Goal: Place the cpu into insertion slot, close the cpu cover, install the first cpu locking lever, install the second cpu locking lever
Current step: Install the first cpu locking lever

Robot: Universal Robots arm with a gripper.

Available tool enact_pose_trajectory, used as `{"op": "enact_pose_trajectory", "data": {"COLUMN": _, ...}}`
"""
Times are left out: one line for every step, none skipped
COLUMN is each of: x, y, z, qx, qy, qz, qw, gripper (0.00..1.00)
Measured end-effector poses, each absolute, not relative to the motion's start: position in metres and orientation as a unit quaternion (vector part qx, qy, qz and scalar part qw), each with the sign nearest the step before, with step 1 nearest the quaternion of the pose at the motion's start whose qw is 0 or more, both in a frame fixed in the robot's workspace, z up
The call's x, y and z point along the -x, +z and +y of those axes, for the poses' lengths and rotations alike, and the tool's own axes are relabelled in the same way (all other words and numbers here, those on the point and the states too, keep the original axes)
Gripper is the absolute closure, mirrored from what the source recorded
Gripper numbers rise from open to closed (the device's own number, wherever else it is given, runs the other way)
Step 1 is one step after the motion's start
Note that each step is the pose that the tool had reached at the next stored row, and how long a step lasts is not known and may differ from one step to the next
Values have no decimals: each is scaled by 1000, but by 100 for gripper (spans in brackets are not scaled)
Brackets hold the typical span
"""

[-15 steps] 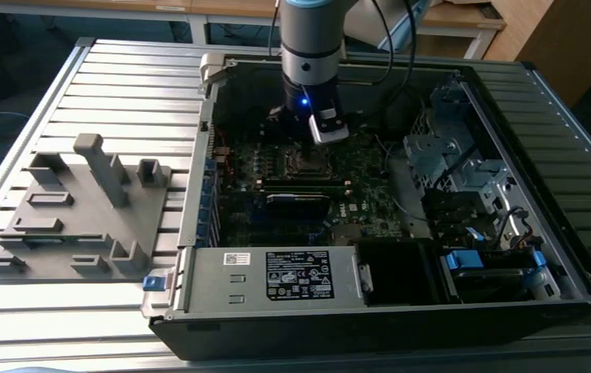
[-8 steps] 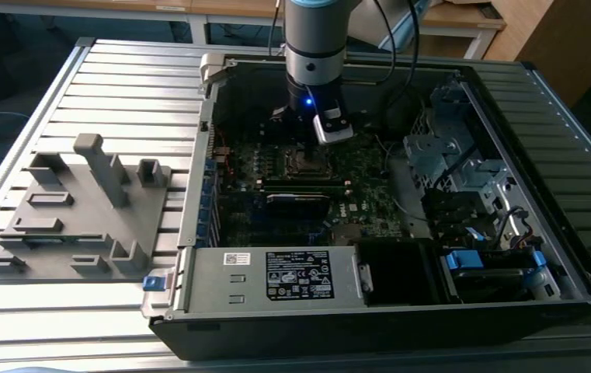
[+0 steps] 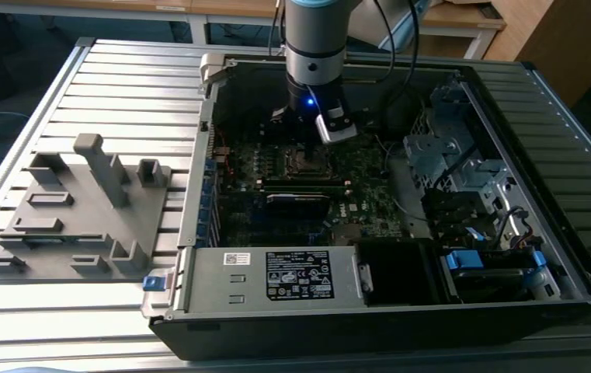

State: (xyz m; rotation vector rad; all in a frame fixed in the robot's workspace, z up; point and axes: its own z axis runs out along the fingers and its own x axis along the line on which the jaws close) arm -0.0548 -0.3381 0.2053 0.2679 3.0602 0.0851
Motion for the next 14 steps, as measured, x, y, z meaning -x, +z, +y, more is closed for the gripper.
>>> {"op": "enact_pose_trajectory", "data": {"x": 55, "y": 206, "z": -338, "qx": -86, "qy": 28, "qz": 995, "qw": 34, "gripper": 89}}
{"op": "enact_pose_trajectory", "data": {"x": 55, "y": 206, "z": -338, "qx": -85, "qy": 28, "qz": 995, "qw": 34, "gripper": 89}}
{"op": "enact_pose_trajectory", "data": {"x": 55, "y": 207, "z": -338, "qx": -84, "qy": 28, "qz": 995, "qw": 34, "gripper": 89}}
{"op": "enact_pose_trajectory", "data": {"x": 55, "y": 208, "z": -338, "qx": -84, "qy": 28, "qz": 996, "qw": 34, "gripper": 89}}
{"op": "enact_pose_trajectory", "data": {"x": 55, "y": 209, "z": -338, "qx": -83, "qy": 28, "qz": 996, "qw": 34, "gripper": 89}}
{"op": "enact_pose_trajectory", "data": {"x": 55, "y": 210, "z": -338, "qx": -83, "qy": 28, "qz": 996, "qw": 34, "gripper": 89}}
{"op": "enact_pose_trajectory", "data": {"x": 55, "y": 211, "z": -338, "qx": -83, "qy": 28, "qz": 996, "qw": 34, "gripper": 89}}
{"op": "enact_pose_trajectory", "data": {"x": 55, "y": 212, "z": -338, "qx": -83, "qy": 28, "qz": 996, "qw": 34, "gripper": 89}}
{"op": "enact_pose_trajectory", "data": {"x": 55, "y": 214, "z": -338, "qx": -83, "qy": 28, "qz": 996, "qw": 34, "gripper": 89}}
{"op": "enact_pose_trajectory", "data": {"x": 55, "y": 215, "z": -338, "qx": -83, "qy": 28, "qz": 996, "qw": 34, "gripper": 89}}
{"op": "enact_pose_trajectory", "data": {"x": 55, "y": 216, "z": -338, "qx": -83, "qy": 28, "qz": 996, "qw": 34, "gripper": 89}}
{"op": "enact_pose_trajectory", "data": {"x": 55, "y": 216, "z": -338, "qx": -83, "qy": 28, "qz": 996, "qw": 34, "gripper": 89}}
{"op": "enact_pose_trajectory", "data": {"x": 55, "y": 216, "z": -338, "qx": -83, "qy": 28, "qz": 996, "qw": 34, "gripper": 89}}
{"op": "enact_pose_trajectory", "data": {"x": 55, "y": 216, "z": -338, "qx": -83, "qy": 28, "qz": 996, "qw": 34, "gripper": 89}}
